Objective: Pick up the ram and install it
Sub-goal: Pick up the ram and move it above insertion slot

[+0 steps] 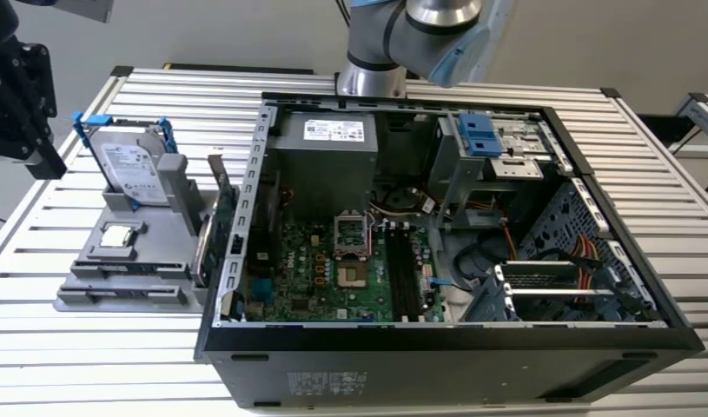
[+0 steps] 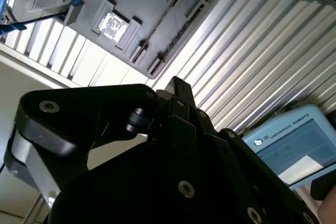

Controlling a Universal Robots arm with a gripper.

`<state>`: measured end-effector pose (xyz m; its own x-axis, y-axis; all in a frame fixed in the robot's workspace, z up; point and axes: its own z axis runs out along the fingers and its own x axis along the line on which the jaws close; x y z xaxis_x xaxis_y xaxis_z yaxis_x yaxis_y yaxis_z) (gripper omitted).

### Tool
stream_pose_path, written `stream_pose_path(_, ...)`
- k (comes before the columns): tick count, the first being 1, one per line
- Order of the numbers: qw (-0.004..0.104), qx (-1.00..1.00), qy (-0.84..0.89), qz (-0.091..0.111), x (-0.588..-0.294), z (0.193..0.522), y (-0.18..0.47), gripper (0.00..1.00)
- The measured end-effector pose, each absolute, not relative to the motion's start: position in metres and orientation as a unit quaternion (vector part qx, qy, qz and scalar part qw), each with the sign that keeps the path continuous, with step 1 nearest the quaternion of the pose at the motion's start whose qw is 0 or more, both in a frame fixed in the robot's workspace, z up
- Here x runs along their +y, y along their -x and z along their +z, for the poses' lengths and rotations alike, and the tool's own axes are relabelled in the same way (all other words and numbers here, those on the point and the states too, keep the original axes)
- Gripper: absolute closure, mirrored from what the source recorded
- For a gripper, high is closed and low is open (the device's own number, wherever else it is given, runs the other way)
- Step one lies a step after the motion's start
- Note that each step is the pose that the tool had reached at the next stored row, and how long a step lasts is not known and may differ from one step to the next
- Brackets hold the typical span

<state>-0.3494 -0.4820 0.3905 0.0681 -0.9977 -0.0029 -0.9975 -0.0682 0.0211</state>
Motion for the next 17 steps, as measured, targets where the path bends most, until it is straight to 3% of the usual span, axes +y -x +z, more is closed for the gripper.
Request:
stream_pose_path(9,0.007,-0.681,-0.733,-0.008,-0.482,0.3905,0.3494,1.0)
stream_pose_path(10,0.007,-0.68,-0.733,-0.008,-0.482,0.3905,0.3494,0.0)
stream_pose_path(17,0.007,-0.679,-0.734,-0.008,-0.482,0.3905,0.3494,0.0)
